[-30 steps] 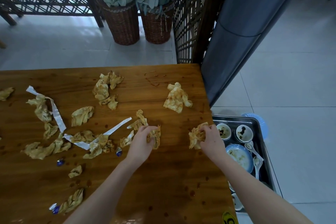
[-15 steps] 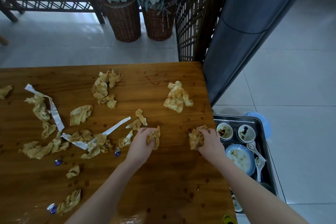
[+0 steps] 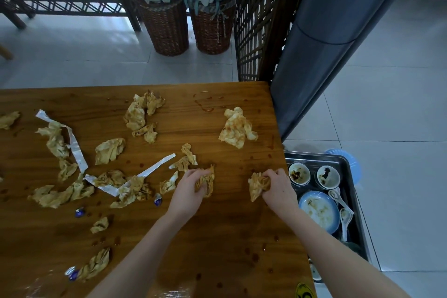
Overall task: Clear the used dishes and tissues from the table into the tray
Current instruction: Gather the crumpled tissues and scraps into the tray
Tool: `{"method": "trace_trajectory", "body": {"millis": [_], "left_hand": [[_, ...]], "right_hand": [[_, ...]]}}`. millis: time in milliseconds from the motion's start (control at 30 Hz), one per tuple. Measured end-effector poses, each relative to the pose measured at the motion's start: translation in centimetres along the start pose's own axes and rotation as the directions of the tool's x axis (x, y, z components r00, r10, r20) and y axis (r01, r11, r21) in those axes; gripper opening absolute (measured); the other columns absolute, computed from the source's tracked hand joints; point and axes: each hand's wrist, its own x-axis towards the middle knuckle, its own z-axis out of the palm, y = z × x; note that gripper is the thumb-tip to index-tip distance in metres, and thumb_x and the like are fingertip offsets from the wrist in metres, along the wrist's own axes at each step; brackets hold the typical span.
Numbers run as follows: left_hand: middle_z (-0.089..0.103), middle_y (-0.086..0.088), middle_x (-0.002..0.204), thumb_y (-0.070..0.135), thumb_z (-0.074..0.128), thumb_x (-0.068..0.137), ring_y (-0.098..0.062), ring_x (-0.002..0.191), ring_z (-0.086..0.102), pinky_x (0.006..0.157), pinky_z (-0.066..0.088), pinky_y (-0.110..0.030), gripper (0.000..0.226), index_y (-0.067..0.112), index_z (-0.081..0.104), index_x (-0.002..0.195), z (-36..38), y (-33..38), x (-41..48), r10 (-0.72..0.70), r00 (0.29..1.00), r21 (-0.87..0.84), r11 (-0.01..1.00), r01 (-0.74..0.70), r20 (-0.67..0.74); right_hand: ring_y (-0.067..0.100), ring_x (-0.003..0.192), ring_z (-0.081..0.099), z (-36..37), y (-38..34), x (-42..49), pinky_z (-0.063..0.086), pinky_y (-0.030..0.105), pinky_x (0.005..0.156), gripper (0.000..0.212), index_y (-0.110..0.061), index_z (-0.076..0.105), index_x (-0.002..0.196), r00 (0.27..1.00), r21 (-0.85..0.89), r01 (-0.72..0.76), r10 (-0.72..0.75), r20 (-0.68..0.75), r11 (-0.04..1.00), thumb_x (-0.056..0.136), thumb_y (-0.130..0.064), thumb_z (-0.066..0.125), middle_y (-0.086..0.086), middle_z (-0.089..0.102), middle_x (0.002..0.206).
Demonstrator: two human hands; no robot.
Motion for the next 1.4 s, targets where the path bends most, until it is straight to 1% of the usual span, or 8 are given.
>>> {"method": "trace_trajectory", "body": {"millis": [267, 433, 500, 667, 833, 1033, 1200, 1400], "left_hand": [[0.049, 0.011, 0.126, 0.008, 0.056, 0.093, 0.002, 0.098, 0.052, 0.076, 0.037, -0.001, 0.042, 0.036, 0.057, 0.123, -1.1, -0.3, -1.2, 0.02, 1.0, 0.006, 1.0, -0.02, -0.011], [0.051, 0.008, 0.126, 0.006, 0.055, 0.093, -0.012, 0.113, 0.054, 0.095, 0.05, -0.029, 0.039, 0.029, 0.059, 0.123, -2.2, -0.7, -2.2, 0.022, 0.999, -0.008, 1.0, -0.022, -0.03], [0.05, 0.009, 0.125, 0.006, 0.054, 0.093, -0.011, 0.113, 0.054, 0.095, 0.048, -0.027, 0.039, 0.031, 0.058, 0.122, -2.7, -1.1, -2.6, 0.007, 0.999, -0.02, 1.0, -0.008, -0.044], [0.05, 0.007, 0.126, 0.009, 0.055, 0.093, -0.007, 0.088, 0.058, 0.072, 0.043, -0.012, 0.037, 0.03, 0.058, 0.124, -3.9, -2.6, -3.6, -0.049, 0.996, -0.011, 0.999, 0.048, -0.074], [0.051, 0.006, 0.124, 0.007, 0.053, 0.094, -0.012, 0.102, 0.057, 0.083, 0.048, -0.022, 0.035, 0.026, 0.059, 0.123, -5.3, -4.0, -4.2, -0.066, 0.992, -0.035, 0.997, 0.062, -0.111], [0.053, 0.009, 0.117, 0.005, 0.053, 0.093, -0.007, 0.099, 0.055, 0.078, 0.04, -0.007, 0.035, 0.026, 0.062, 0.12, -6.5, -6.2, -4.9, -0.069, 0.985, -0.039, 0.997, 0.063, -0.158], [0.048, 0.015, 0.116, 0.008, 0.056, 0.092, -0.004, 0.104, 0.049, 0.088, 0.041, -0.016, 0.036, 0.032, 0.06, 0.119, -7.3, -7.9, -5.1, -0.136, 0.975, -0.069, 0.99, 0.125, -0.175], [0.049, 0.016, 0.113, 0.008, 0.054, 0.093, 0.0, 0.105, 0.048, 0.087, 0.035, -0.007, 0.034, 0.029, 0.061, 0.119, -7.8, -9.3, -5.1, -0.127, 0.973, -0.066, 0.991, 0.117, -0.194]], "right_hand": [[0.016, 0.103, 0.045, -0.4, -2.4, -0.6, 0.041, 0.026, 0.07, 0.037, -0.024, 0.054, 0.116, 0.998, 0.051, 0.059, -0.057, -0.036, 0.997, 0.081, -0.019, 0.063, -0.004, 0.04, 0.108], [0.016, 0.107, 0.045, -0.2, -4.4, -0.8, 0.046, 0.027, 0.07, 0.039, -0.024, 0.055, 0.117, 0.995, 0.046, 0.095, -0.093, -0.035, 0.994, 0.08, -0.02, 0.066, -0.005, 0.041, 0.11], [0.016, 0.106, 0.046, 0.1, -5.2, -0.9, 0.043, 0.025, 0.065, 0.039, -0.026, 0.054, 0.117, 0.993, 0.03, 0.11, -0.109, -0.032, 0.993, 0.08, -0.021, 0.067, -0.005, 0.041, 0.11], [0.014, 0.105, 0.046, 1.1, -7.3, -1.0, 0.043, 0.023, 0.063, 0.04, -0.028, 0.054, 0.116, 0.986, 0.002, 0.162, -0.162, -0.024, 0.987, 0.079, -0.022, 0.068, -0.008, 0.039, 0.107], [0.013, 0.106, 0.046, 2.1, -9.2, -0.8, 0.045, 0.022, 0.062, 0.041, -0.028, 0.055, 0.117, 0.98, -0.013, 0.197, -0.196, 0.013, 0.98, 0.079, -0.022, 0.069, -0.008, 0.04, 0.109], [0.014, 0.102, 0.045, 3.6, -11.4, -0.3, 0.031, 0.018, 0.048, 0.044, -0.028, 0.053, 0.119, 0.972, -0.034, 0.221, -0.217, 0.088, 0.975, 0.079, -0.017, 0.067, -0.008, 0.036, 0.105], [0.013, 0.104, 0.045, 5.2, -12.7, 0.5, 0.044, 0.022, 0.058, 0.048, -0.029, 0.051, 0.122, 0.973, -0.071, 0.207, -0.198, 0.12, 0.976, 0.079, -0.02, 0.07, -0.008, 0.037, 0.108], [0.014, 0.106, 0.044, 6.6, -13.2, 1.3, 0.047, 0.024, 0.059, 0.052, -0.03, 0.049, 0.126, 0.972, -0.092, 0.175, -0.157, 0.173, 0.98, 0.079, -0.025, 0.071, -0.006, 0.04, 0.114]]}}
